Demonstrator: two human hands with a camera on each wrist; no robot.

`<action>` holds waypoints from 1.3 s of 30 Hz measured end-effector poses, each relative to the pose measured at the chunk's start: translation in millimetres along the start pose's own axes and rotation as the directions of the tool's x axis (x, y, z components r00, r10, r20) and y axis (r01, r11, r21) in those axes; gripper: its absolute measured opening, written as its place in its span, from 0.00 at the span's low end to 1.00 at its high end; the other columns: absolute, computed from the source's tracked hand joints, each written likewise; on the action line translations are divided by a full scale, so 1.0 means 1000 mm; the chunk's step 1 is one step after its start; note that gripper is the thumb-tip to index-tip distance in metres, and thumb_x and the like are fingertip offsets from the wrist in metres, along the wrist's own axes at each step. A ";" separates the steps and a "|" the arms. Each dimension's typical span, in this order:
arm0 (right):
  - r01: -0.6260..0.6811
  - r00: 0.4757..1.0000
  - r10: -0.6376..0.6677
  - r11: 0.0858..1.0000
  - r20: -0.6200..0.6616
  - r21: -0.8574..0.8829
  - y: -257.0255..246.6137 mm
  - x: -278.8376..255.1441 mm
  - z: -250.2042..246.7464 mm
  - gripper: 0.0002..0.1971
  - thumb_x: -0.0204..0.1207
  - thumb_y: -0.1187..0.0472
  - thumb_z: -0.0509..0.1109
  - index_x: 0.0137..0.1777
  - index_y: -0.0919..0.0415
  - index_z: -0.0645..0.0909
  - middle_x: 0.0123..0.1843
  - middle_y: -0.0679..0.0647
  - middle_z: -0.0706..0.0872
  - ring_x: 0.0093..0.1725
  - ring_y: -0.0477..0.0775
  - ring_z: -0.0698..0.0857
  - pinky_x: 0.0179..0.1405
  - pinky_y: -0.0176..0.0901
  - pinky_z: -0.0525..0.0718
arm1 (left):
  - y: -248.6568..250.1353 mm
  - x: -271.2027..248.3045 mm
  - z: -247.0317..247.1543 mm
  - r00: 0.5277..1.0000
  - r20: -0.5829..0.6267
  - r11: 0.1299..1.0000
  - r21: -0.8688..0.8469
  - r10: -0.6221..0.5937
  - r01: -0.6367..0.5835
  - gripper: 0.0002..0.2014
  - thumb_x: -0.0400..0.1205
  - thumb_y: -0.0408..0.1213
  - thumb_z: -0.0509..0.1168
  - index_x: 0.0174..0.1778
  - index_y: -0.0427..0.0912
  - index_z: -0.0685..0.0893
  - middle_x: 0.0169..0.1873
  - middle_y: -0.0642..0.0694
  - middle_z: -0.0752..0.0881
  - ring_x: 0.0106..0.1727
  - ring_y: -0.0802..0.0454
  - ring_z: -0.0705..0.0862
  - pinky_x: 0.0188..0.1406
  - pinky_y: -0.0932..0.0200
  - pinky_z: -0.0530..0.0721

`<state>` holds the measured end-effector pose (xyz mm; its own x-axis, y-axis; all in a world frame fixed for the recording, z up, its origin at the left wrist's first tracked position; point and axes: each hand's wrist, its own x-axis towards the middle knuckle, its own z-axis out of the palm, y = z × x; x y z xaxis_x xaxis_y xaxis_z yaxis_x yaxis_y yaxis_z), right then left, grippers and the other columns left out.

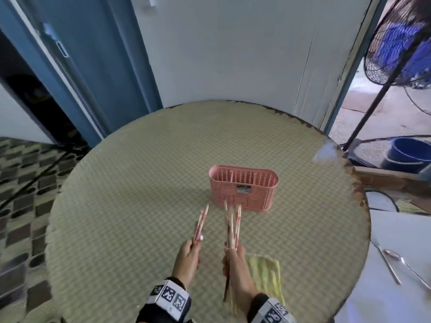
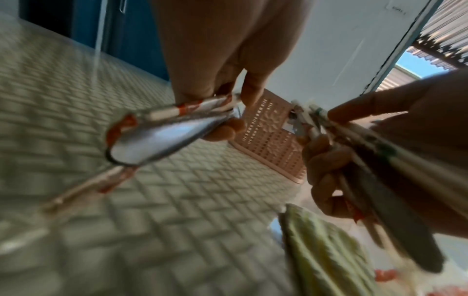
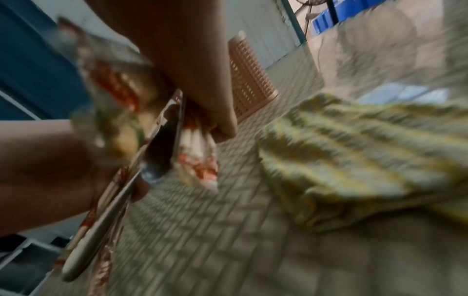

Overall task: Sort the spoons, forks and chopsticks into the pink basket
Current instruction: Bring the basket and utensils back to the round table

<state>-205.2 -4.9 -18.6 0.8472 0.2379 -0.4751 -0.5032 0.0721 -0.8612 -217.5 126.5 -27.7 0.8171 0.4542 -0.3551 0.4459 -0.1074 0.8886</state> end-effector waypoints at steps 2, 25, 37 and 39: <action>-0.025 0.999 0.027 0.995 0.020 -0.101 0.011 0.008 0.023 0.03 0.83 0.62 0.56 0.53 0.60 0.67 0.38 0.51 0.71 0.34 0.46 0.70 0.34 0.36 0.71 | -0.012 0.013 -0.019 1.000 -0.026 0.999 0.051 -0.017 0.018 0.08 0.84 0.38 0.57 0.42 0.42 0.78 0.33 0.45 0.75 0.33 0.50 0.75 0.35 0.57 0.73; 0.015 0.994 -0.061 0.897 -0.089 -0.441 0.020 0.040 0.046 0.17 0.75 0.68 0.61 0.62 0.58 0.81 0.60 0.52 0.76 0.57 0.49 0.78 0.61 0.44 0.80 | -0.016 0.036 -0.054 0.979 -0.153 0.959 0.268 0.135 -0.090 0.18 0.78 0.26 0.64 0.64 0.36 0.79 0.61 0.38 0.76 0.62 0.45 0.77 0.58 0.67 0.68; 0.197 0.942 -0.248 0.954 -0.225 -0.225 -0.010 -0.029 -0.091 0.10 0.73 0.73 0.69 0.46 0.58 0.84 0.36 0.55 0.85 0.30 0.47 0.82 0.30 0.34 0.79 | 0.034 -0.026 0.066 0.934 0.138 0.939 0.062 0.329 -0.339 0.11 0.76 0.27 0.68 0.52 0.42 0.82 0.47 0.52 0.84 0.44 0.60 0.82 0.38 0.78 0.77; 0.173 0.920 -0.232 0.964 -0.316 -0.204 -0.007 -0.046 -0.135 0.08 0.73 0.72 0.70 0.46 0.58 0.84 0.35 0.55 0.85 0.30 0.48 0.83 0.29 0.33 0.79 | 0.040 -0.042 0.102 0.911 0.248 0.932 0.068 0.330 -0.356 0.10 0.76 0.29 0.67 0.49 0.47 0.83 0.44 0.54 0.84 0.43 0.62 0.82 0.37 0.77 0.77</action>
<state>-217.2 -147.4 -15.1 0.9500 -0.1038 -0.2944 -0.3035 -0.0865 -0.9489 -196.9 13.2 -7.2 0.9820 0.1591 -0.1019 0.1492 -0.3225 0.9347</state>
